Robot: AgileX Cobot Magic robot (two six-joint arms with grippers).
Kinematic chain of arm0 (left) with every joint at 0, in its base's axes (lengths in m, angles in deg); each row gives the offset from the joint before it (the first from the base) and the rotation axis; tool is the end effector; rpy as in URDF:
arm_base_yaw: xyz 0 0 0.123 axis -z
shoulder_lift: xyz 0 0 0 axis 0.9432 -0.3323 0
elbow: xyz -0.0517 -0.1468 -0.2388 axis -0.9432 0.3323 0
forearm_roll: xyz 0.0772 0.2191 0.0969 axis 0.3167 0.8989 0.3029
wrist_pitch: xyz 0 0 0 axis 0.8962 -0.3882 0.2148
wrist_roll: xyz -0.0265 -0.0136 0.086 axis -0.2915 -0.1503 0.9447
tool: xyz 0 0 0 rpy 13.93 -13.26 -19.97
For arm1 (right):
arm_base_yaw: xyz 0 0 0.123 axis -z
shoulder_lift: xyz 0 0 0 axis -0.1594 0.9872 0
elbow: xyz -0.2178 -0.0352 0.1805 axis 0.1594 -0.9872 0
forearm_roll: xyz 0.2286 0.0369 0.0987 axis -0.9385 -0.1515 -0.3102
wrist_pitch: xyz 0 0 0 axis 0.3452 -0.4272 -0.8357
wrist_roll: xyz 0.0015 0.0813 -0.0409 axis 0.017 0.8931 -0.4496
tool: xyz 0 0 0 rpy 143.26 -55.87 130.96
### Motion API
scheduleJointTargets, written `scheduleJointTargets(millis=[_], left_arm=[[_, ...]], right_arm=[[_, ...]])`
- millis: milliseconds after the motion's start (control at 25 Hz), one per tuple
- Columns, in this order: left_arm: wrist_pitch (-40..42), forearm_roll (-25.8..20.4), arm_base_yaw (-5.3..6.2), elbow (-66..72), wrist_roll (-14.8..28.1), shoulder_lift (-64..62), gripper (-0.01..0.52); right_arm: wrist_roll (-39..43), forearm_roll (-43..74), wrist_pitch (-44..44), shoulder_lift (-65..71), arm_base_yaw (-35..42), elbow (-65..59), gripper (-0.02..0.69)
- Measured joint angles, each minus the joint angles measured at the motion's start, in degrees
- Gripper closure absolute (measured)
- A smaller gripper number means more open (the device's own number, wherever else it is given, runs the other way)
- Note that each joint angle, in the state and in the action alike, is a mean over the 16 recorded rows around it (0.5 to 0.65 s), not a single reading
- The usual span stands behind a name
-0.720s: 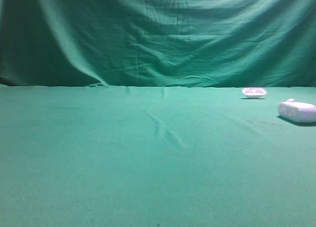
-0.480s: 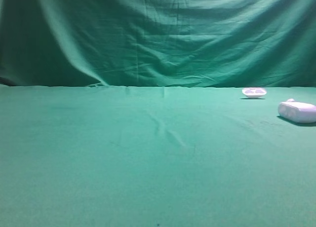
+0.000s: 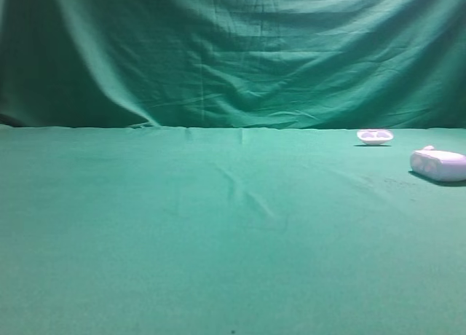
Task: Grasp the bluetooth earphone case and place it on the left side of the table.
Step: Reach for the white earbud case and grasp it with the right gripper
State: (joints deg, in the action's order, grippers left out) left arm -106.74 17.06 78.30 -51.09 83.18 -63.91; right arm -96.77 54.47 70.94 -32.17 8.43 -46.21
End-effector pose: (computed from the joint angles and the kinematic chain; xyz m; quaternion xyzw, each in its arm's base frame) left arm 0.0527 -0.0049 0.1767 0.0491 0.7931 -0.0289 0.6064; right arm 0.0538 0.0042 0.1755 -0.0270 0.7887 0.0114 0.6141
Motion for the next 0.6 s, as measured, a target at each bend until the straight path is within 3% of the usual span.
scheduleJointTargets(millis=[360, 600], left_arm=[[0.00, 0.00, 0.00, 0.00, 0.00, 0.00, 0.514], [0.00, 0.00, 0.00, 0.00, 0.00, 0.00, 0.514]], right_arm=[[0.12, -6.73, 12.09, 0.57, 0.00, 0.85, 0.665], [0.26, -11.96, 11.51, 6.41, 0.00, 5.73, 0.665]])
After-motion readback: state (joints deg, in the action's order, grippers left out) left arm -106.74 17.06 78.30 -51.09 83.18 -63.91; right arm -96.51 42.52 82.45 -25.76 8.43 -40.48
